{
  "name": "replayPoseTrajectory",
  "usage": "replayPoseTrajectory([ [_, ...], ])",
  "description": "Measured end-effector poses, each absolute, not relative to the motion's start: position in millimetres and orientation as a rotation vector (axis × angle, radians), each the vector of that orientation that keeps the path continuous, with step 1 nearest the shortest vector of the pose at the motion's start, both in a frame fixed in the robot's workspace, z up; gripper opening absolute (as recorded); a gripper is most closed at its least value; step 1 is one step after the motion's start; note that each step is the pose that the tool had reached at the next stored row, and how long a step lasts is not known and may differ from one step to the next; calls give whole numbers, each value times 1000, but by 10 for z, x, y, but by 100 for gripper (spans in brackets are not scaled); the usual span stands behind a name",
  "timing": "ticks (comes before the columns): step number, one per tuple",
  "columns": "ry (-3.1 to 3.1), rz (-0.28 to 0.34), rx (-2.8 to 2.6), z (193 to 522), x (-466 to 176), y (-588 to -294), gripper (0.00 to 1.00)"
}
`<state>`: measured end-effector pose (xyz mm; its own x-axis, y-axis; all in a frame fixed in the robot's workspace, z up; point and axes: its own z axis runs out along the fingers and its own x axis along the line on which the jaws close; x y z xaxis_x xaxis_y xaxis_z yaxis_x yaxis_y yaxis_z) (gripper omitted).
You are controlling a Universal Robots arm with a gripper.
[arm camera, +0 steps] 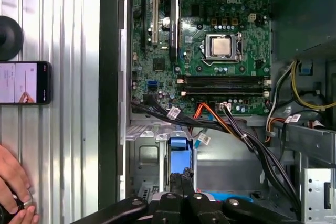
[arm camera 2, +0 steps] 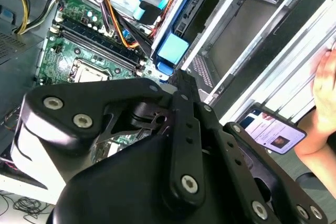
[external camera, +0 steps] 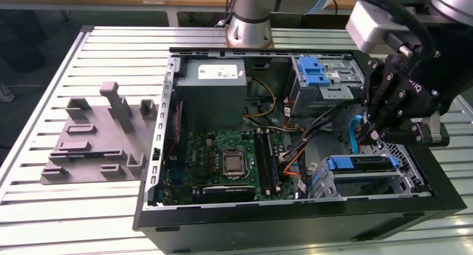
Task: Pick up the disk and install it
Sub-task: 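Insert the disk into the insertion slot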
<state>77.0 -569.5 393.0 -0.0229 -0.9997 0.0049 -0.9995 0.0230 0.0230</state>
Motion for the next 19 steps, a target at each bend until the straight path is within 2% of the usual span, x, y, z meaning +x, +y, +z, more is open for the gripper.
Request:
replayPoseTrajectory([
  [19,-2233,-20,2182,3639,770,-5695,11],
])
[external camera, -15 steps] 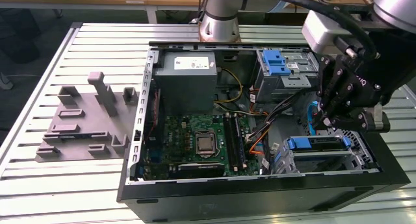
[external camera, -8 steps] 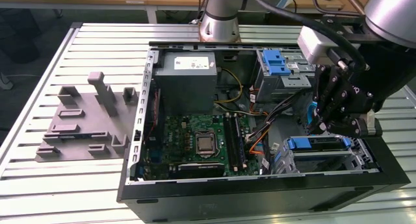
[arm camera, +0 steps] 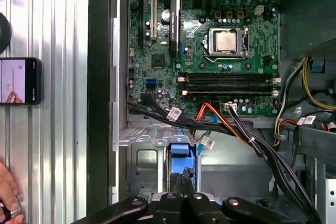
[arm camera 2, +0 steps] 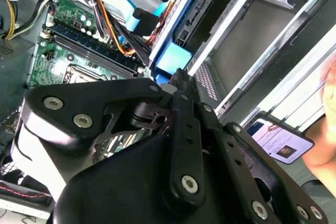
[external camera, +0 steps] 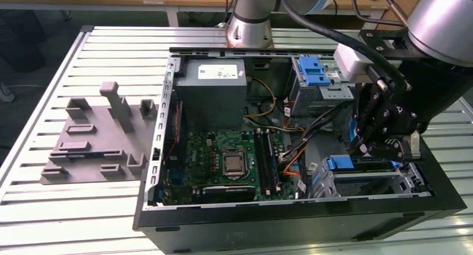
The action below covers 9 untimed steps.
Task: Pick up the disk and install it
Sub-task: 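Insert the disk into the insertion slot, then insert the first disk wire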
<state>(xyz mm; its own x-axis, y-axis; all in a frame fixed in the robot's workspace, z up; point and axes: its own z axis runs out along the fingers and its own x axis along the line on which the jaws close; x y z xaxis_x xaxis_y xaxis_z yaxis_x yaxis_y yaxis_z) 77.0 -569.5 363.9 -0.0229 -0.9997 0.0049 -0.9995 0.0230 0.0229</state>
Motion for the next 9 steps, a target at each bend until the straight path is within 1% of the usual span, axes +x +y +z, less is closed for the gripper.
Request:
replayPoseTrajectory([
  [9,-2235,-15,2185,3634,770,-5695,11],
])
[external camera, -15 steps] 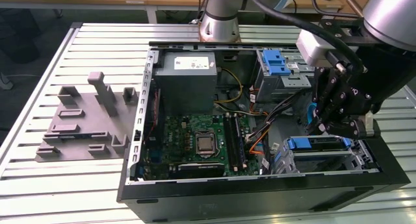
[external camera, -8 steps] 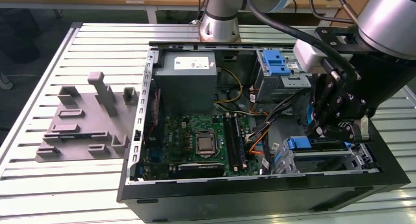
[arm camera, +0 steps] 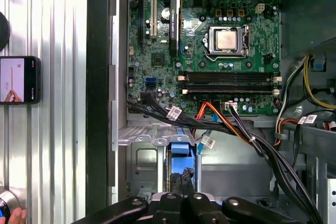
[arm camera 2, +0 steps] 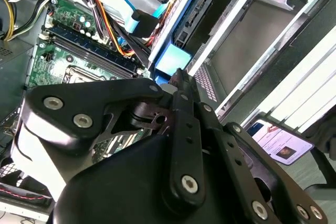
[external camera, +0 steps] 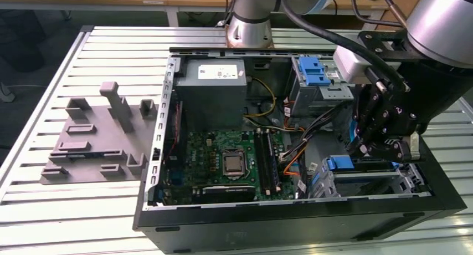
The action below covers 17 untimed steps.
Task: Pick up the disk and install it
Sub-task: 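Insert the first disk wire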
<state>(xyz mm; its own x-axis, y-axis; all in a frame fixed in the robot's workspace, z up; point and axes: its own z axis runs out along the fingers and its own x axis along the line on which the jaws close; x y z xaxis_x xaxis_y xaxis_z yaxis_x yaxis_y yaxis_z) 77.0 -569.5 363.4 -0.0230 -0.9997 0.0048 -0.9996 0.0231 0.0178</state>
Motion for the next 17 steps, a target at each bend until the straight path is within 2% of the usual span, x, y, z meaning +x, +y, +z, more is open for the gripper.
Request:
replayPoseTrajectory([
  [17,-2236,-14,2185,3634,881,-5695,11],
])
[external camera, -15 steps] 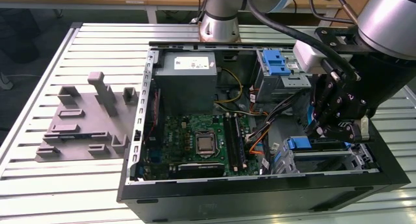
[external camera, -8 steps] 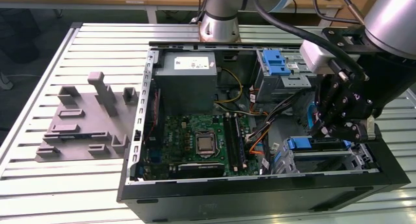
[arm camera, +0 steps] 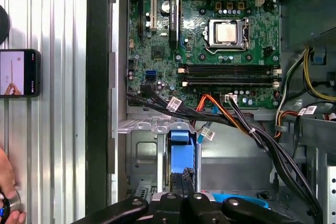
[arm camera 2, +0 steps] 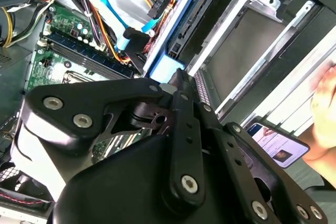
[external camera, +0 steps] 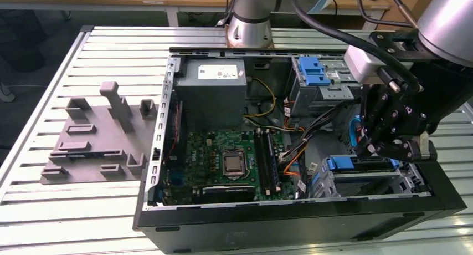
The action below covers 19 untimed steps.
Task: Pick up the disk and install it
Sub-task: 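Insert the first disk wire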
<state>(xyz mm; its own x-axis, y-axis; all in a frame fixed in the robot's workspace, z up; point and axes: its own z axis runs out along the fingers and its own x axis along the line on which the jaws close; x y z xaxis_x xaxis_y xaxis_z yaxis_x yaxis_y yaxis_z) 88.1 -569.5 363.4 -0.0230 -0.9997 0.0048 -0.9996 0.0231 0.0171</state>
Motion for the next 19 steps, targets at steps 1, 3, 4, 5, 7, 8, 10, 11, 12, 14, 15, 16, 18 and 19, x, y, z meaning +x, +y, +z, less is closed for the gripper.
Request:
replayPoseTrajectory([
  [1,-2236,-14,2185,3633,883,-5695,11],
  [3,-2236,-14,2185,3631,926,-5696,11],
  [4,-2236,-14,2185,3626,986,-5695,11],
  [5,-2236,-14,2185,3623,1019,-5695,11],
  [7,-2236,-14,2185,3620,1069,-5695,11],
  [8,-2236,-14,2185,3619,1088,-5694,11],
  [10,-2236,-14,2185,3618,1125,-5683,11],
  [11,-2236,-14,2185,3619,1141,-5675,11],
  [12,-2236,-14,2185,3619,1154,-5663,11],
  [14,-2236,-14,2185,3619,1172,-5628,11],
  [15,-2236,-14,2185,3620,1178,-5608,11],
  [16,-2236,-14,2185,3619,1182,-5588,11],
  [18,-2236,-14,2185,3619,1191,-5557,11],
  [19,-2236,-13,2185,3620,1195,-5547,11],
])
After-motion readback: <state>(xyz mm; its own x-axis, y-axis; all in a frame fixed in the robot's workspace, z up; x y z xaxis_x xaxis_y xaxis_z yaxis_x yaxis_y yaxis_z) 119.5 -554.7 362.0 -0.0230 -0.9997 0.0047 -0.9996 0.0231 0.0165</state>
